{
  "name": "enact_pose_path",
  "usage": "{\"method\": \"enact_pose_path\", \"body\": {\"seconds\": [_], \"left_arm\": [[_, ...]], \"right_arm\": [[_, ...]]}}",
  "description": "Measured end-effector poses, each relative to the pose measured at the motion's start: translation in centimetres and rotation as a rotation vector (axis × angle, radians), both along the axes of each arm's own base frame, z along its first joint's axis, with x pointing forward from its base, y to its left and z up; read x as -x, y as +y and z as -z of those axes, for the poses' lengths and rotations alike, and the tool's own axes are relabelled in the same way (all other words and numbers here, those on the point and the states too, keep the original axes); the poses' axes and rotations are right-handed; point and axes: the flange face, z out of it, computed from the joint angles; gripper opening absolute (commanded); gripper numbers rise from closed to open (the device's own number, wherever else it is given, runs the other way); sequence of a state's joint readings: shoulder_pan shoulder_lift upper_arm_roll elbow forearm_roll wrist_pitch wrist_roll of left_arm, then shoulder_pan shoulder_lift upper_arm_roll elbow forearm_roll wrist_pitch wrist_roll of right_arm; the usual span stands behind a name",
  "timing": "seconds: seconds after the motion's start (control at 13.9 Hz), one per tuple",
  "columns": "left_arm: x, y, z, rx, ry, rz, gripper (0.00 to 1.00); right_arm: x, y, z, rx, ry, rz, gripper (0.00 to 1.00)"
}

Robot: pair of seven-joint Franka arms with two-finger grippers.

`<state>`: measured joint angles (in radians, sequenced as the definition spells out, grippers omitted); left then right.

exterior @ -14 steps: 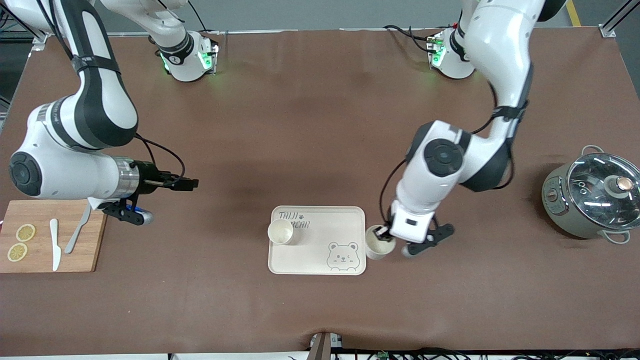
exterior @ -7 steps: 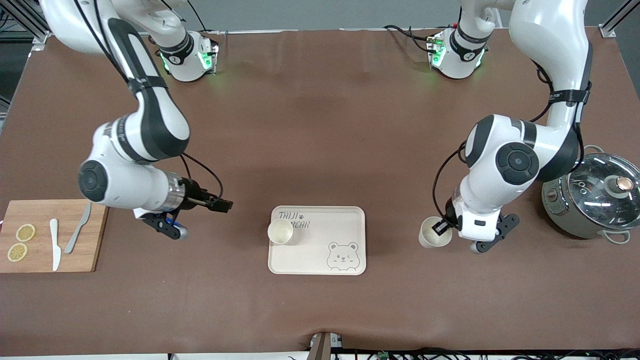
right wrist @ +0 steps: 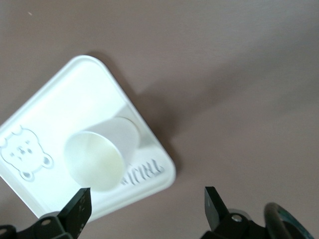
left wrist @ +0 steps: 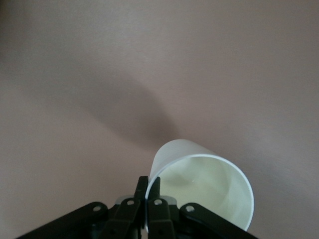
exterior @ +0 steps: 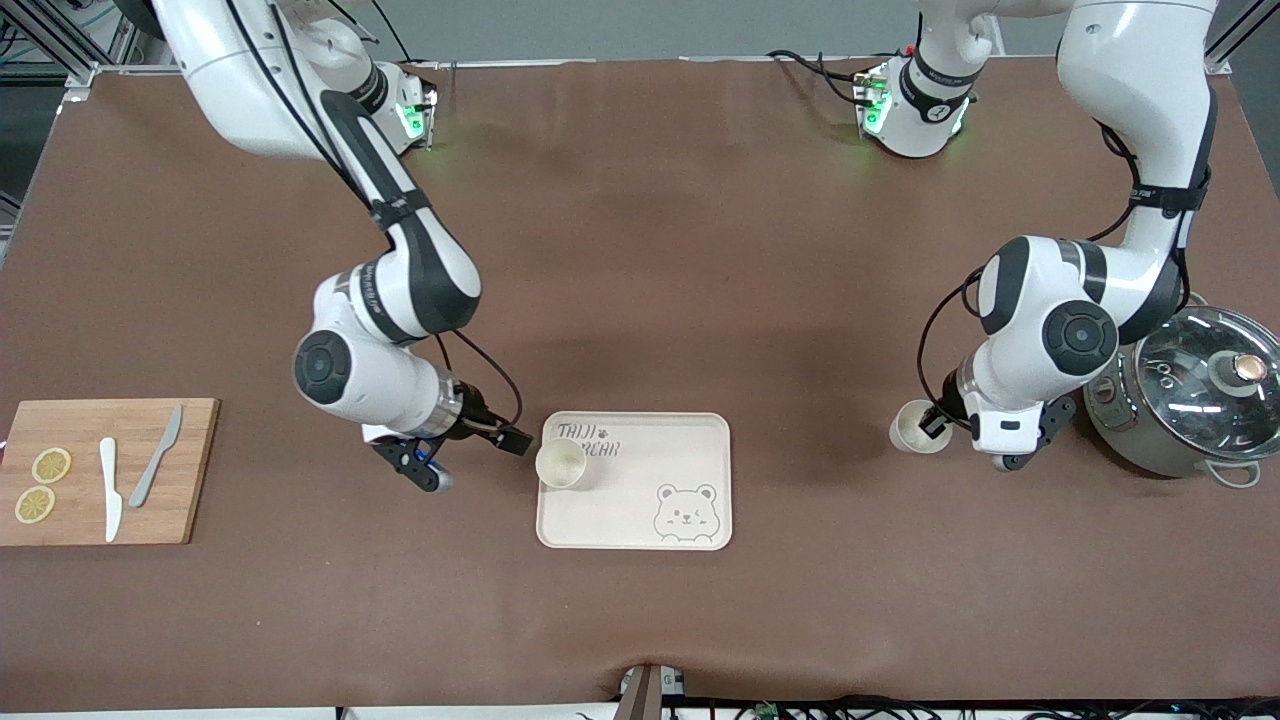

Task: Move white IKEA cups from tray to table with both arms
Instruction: 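Carry the cup toward the pot while the right gripper grasps the other cup, then set the cup down near the pot while the right gripper carries its cup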

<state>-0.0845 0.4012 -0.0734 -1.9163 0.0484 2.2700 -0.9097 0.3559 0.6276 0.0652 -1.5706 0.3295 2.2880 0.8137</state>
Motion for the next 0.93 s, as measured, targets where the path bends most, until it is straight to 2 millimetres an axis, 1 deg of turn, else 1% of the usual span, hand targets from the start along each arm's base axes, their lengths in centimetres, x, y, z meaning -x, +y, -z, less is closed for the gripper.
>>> {"method": "enact_pose_path", "body": {"seconds": [0.14, 0.22, 0.29, 0.43, 0.5, 0.57, 0.65, 0.72, 0.86, 0.93], "left_arm": [[1.1, 1.5, 1.6, 0.001, 0.012, 0.021, 0.0], [1.6, 2.1, 2.3, 0.002, 0.023, 0.045, 0.0], [2.1, 2.6, 3.0, 0.003, 0.038, 0.066, 0.0], [2.8, 4.4, 4.0, 0.006, 0.063, 0.081, 0.0], [3.2, 5.0, 4.4, 0.009, 0.073, 0.085, 0.09], [3.4, 5.2, 4.7, 0.01, 0.076, 0.085, 0.35], [3.4, 5.2, 4.6, 0.011, 0.074, 0.086, 0.79], [3.5, 5.0, 4.7, 0.011, 0.077, 0.089, 1.0], [3.5, 4.8, 4.7, 0.013, 0.077, 0.093, 1.0], [3.4, 4.7, 4.3, 0.013, 0.069, 0.093, 1.0]], "right_arm": [[-0.1, 1.1, 1.6, -0.003, -0.032, 0.02, 0.82], [0.1, 1.5, 2.2, -0.001, -0.03, 0.024, 0.65], [0.2, 1.9, 2.6, 0.0, -0.025, 0.03, 0.58], [0.5, 2.4, 3.6, 0.004, -0.012, 0.033, 0.57], [0.6, 2.6, 4.0, 0.006, -0.009, 0.038, 0.45], [0.7, 3.1, 4.3, 0.005, -0.011, 0.048, 0.16], [0.8, 3.7, 4.6, 0.002, -0.017, 0.058, 0.0], [1.0, 4.2, 5.0, 0.002, -0.02, 0.065, 0.0], [1.2, 4.6, 6.1, 0.004, -0.015, 0.081, 0.0], [1.1, 4.6, 6.1, 0.003, -0.017, 0.088, 0.0]]}}
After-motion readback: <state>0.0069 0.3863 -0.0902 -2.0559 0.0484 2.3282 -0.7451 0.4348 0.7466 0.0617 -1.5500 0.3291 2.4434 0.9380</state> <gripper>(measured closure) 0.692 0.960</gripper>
